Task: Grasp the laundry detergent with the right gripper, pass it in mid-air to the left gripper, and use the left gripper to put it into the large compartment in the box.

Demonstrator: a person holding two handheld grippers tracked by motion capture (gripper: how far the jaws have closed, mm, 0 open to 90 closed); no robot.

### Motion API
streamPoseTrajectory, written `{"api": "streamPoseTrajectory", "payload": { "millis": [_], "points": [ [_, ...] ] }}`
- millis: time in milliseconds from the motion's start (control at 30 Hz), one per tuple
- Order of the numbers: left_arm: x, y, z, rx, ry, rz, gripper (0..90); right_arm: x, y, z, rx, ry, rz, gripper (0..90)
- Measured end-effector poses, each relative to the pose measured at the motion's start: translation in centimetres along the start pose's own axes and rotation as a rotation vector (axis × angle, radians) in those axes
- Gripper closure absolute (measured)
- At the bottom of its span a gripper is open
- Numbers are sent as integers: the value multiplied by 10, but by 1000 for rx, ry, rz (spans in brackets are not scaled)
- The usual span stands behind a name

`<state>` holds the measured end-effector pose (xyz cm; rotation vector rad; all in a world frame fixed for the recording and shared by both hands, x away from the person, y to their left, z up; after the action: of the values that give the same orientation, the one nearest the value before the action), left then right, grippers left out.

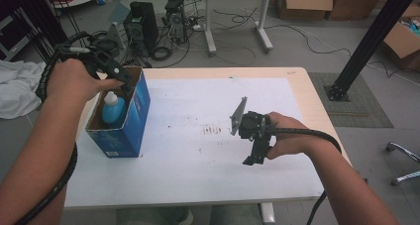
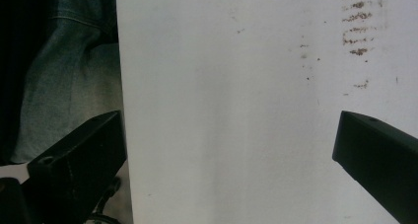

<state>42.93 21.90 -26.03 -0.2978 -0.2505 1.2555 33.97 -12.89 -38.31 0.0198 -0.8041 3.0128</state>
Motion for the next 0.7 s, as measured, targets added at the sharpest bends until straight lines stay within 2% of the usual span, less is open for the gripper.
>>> {"api": "streamPoseTrajectory", "payload": {
  "millis": [367, 567, 700],
  "points": [
    [-25, -8, 13, -1, 58, -111, 62, -1, 2, 0, -1, 4, -8, 0],
    [-49, -10, 19, 0, 131, -202, 60, -1, 2, 1, -1, 6, -12, 0],
    [-64, -10, 20, 18, 181, -272, 40, -1, 1, 3, 1, 8, -10, 0]
  ]
}}
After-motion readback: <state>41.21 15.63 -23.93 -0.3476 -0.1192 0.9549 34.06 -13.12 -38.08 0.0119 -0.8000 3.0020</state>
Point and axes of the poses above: each handheld gripper's, and its own axes: z roughly backward along the jaws, y roughly out of its underside, x roughly to its left, the point moved 8 cm from there along -z, roughly forward along the jaws, and after that the axes turned 15 degrees about -x, right-handed, at the moved point
